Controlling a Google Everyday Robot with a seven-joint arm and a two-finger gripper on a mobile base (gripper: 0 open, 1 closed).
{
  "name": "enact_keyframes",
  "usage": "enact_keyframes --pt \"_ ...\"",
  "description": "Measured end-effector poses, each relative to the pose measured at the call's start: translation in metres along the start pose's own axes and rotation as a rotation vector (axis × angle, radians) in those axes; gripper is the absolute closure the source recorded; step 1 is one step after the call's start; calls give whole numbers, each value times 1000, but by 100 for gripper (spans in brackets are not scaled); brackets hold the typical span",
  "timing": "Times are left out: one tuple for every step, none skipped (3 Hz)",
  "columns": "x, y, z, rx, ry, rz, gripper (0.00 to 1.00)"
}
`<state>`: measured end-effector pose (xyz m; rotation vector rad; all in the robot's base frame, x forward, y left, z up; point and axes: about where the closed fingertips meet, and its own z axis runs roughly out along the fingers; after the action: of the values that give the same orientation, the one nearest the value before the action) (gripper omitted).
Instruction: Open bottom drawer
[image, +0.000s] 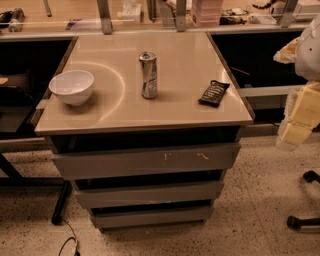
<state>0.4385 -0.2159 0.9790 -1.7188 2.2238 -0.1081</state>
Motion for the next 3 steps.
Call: enact_keyframes --pt "0 0 0 0 0 0 0" --pt "-2 14 17 -12 -20 3 0" --pt "-7 46 62 -58 -64 22 0"
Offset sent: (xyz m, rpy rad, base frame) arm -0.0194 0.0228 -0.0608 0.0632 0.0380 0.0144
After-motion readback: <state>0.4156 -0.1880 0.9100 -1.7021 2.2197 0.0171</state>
